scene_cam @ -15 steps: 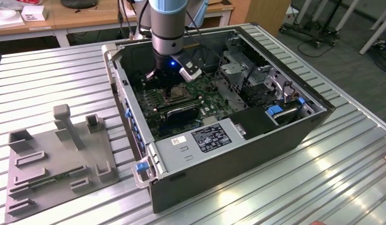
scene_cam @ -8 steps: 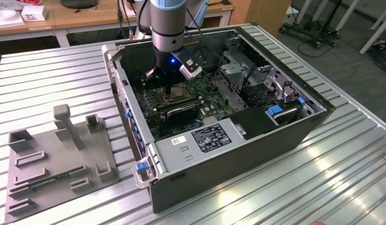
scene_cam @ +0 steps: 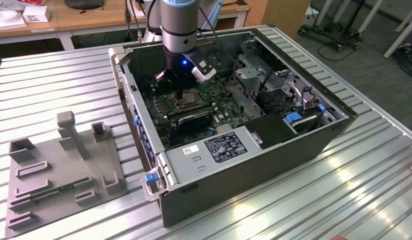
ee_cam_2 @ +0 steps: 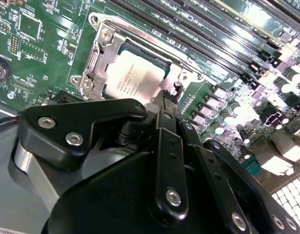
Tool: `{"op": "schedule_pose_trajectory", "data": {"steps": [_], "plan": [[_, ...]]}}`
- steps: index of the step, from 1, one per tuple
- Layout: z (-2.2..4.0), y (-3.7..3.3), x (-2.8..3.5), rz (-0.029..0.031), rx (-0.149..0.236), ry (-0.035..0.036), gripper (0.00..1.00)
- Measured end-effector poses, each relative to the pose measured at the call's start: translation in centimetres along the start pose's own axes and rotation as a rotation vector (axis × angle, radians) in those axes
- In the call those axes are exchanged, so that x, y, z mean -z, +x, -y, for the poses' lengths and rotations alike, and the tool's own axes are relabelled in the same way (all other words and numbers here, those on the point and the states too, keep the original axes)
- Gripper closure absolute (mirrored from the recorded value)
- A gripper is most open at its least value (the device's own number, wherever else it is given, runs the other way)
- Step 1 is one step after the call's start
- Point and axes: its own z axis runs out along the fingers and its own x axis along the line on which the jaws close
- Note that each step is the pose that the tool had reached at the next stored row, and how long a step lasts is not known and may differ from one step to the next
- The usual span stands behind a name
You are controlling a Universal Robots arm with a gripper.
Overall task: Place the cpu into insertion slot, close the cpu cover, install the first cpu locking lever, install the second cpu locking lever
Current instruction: 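Close the cpu cover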
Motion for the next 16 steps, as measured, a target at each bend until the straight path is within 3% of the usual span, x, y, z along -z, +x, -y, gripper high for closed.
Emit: {"op": "schedule_pose_trajectory", "data": {"steps": [2,8,16], "plan": [[0.01,0.23,-0.01,0.0043,0.000,-0.0003,0.90],[0.00,0.08,-0.02,0.0050,0.001,-0.0003,0.90],[-0.08,-1.84,-0.12,0.0049,0.001,-0.0003,0.90]]}}
